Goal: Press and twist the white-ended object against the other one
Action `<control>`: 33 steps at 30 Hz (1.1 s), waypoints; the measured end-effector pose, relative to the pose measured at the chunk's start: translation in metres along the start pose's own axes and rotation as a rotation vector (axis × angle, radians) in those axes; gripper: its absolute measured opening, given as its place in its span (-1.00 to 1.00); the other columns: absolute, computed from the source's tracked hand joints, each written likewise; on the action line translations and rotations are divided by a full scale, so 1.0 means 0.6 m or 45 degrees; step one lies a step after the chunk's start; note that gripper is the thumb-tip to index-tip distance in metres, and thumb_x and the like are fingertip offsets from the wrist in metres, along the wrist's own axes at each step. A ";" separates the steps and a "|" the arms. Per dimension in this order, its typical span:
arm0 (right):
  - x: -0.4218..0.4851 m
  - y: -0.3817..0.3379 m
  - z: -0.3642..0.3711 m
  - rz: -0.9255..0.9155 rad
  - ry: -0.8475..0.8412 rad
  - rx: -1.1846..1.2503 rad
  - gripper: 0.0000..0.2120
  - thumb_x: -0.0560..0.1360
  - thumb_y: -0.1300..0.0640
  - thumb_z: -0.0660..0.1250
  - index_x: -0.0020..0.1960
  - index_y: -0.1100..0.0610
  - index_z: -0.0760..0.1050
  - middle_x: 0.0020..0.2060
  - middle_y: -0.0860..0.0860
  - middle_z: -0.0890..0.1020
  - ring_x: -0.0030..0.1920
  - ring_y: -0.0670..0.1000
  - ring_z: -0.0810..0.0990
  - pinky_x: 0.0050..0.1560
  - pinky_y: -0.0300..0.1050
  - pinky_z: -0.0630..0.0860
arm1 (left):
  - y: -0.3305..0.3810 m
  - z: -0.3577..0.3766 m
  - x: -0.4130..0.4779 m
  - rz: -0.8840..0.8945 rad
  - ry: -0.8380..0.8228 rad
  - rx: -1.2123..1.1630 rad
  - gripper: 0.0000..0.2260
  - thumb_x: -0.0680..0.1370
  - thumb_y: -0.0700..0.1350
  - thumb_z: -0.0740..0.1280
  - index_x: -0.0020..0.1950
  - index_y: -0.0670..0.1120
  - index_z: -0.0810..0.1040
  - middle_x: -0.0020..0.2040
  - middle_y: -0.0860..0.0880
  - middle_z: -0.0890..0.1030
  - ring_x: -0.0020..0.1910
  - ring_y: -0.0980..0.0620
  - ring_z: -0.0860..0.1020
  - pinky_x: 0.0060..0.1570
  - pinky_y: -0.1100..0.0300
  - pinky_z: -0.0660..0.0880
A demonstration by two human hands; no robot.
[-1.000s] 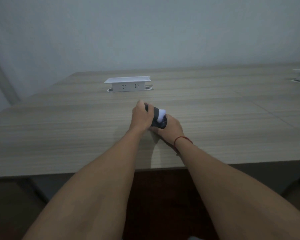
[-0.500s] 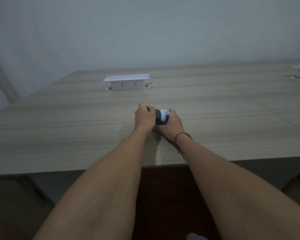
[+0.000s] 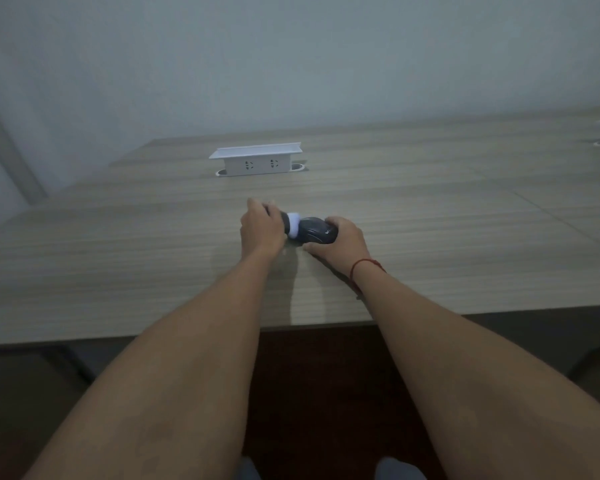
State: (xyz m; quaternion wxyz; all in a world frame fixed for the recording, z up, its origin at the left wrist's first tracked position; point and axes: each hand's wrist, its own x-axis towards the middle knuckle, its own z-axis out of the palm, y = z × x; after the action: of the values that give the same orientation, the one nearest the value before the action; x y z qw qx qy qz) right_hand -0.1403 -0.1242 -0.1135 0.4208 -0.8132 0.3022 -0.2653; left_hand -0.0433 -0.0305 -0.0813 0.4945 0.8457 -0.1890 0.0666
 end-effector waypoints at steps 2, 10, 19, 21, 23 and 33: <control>0.002 0.000 0.007 -0.023 0.014 -0.016 -0.51 0.27 0.04 0.56 0.15 0.09 0.54 0.03 0.06 0.66 -0.01 0.05 0.61 0.12 0.07 0.59 | 0.000 -0.001 -0.009 0.105 -0.037 -0.039 -0.72 0.64 -0.05 0.13 0.13 -0.25 0.45 0.09 -0.26 0.57 0.06 -0.21 0.55 0.05 0.02 0.48; 0.008 0.009 0.011 -0.086 0.021 -0.080 -0.63 0.32 0.05 0.53 0.08 0.06 0.55 -0.04 0.04 0.65 -0.05 0.06 0.60 0.06 0.03 0.59 | -0.017 -0.003 -0.025 0.082 0.021 0.124 -0.72 0.65 -0.03 0.08 0.14 -0.22 0.41 0.06 -0.21 0.56 -0.10 -0.12 0.46 -0.14 0.08 0.34; 0.015 0.013 0.016 -0.090 0.044 -0.100 -0.64 0.30 0.00 0.51 0.03 0.08 0.55 -0.08 0.05 0.65 -0.07 0.08 0.61 0.01 0.06 0.60 | -0.019 0.009 -0.028 0.190 -0.030 0.048 -0.72 0.63 0.03 0.11 0.12 -0.17 0.42 0.04 -0.19 0.59 -0.01 -0.21 0.57 0.00 -0.09 0.54; 0.017 0.013 0.016 -0.091 0.044 -0.102 -0.62 0.31 0.02 0.52 0.08 0.08 0.55 -0.08 0.02 0.63 -0.06 0.06 0.59 0.01 -0.02 0.57 | -0.027 0.005 -0.025 0.127 0.016 0.084 -0.72 0.64 0.02 0.10 0.13 -0.17 0.42 0.05 -0.20 0.58 -0.01 -0.21 0.56 0.01 -0.09 0.54; 0.017 0.012 0.016 -0.088 0.035 -0.111 -0.62 0.32 0.03 0.52 0.09 0.08 0.55 -0.11 0.00 0.60 -0.09 0.04 0.57 -0.02 -0.07 0.54 | -0.029 0.002 -0.022 0.129 0.030 0.008 -0.72 0.64 0.01 0.11 0.12 -0.19 0.42 0.04 -0.21 0.58 0.00 -0.21 0.56 0.02 -0.09 0.53; 0.032 0.011 0.027 -0.045 0.138 -0.044 -0.66 0.54 0.02 0.12 -0.07 0.23 0.56 -0.07 0.21 0.66 -0.04 0.23 0.59 0.03 0.09 0.55 | -0.024 0.009 -0.050 0.177 0.032 -0.155 -0.79 0.60 -0.04 0.18 0.02 -0.18 0.45 -0.15 -0.04 0.50 -0.14 -0.09 0.53 -0.09 0.02 0.54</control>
State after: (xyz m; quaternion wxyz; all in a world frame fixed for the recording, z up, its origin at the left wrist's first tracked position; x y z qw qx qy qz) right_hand -0.1181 -0.1321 -0.1237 0.3851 -0.8099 0.3145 -0.3112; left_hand -0.0654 -0.0211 -0.1048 0.5416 0.7981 -0.2447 0.0997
